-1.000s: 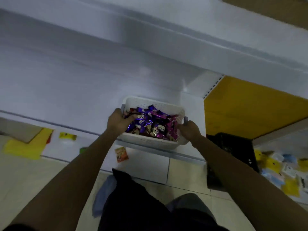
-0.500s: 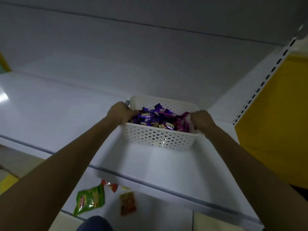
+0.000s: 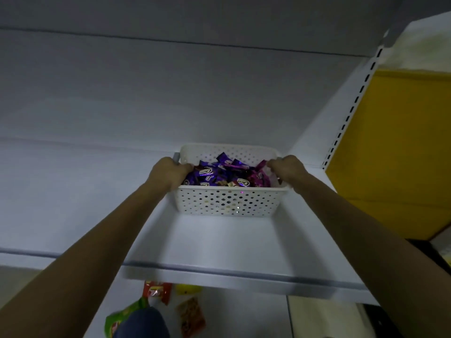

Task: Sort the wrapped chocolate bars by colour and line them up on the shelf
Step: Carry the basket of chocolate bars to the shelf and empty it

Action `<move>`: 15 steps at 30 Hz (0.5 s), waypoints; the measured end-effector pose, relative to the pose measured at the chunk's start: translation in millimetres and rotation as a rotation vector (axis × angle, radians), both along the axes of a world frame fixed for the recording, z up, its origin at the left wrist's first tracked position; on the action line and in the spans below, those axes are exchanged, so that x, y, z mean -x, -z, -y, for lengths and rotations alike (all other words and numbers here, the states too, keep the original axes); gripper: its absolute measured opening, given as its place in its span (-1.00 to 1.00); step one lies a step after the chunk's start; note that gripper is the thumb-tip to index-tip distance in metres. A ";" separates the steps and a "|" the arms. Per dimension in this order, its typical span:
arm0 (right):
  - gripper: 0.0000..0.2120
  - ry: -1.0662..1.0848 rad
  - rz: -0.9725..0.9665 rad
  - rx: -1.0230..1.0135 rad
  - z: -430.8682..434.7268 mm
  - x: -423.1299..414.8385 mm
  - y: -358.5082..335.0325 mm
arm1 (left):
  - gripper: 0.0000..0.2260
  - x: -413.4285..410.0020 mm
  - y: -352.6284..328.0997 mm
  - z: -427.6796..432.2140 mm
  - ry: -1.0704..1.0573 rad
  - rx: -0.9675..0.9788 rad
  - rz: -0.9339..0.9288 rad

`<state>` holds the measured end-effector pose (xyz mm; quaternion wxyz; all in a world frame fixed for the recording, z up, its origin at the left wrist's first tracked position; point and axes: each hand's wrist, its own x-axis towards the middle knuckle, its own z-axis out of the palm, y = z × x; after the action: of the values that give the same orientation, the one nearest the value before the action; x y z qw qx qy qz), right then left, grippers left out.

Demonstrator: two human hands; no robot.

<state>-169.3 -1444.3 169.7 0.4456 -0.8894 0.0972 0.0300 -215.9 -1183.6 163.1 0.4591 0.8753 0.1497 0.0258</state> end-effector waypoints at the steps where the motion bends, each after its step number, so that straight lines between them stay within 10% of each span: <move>1: -0.71 0.022 0.002 0.007 0.0 2.2 1.1 | -0.77 0.0 0.9 -1.2 0.010 -0.004 -0.006; 11: -0.56 0.148 0.011 -0.029 -10.0 29.9 -5.7 | -0.72 11.5 4.6 -9.3 0.030 -0.014 0.064; 15: -0.78 0.145 -0.105 -0.210 -19.7 45.8 -6.9 | -0.66 10.3 5.6 -18.3 0.039 -0.125 0.163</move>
<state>-215.1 -1424.6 176.6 0.5315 -0.8258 0.1806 0.0540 -226.3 -1165.3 157.6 0.4147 0.9000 0.0929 0.0971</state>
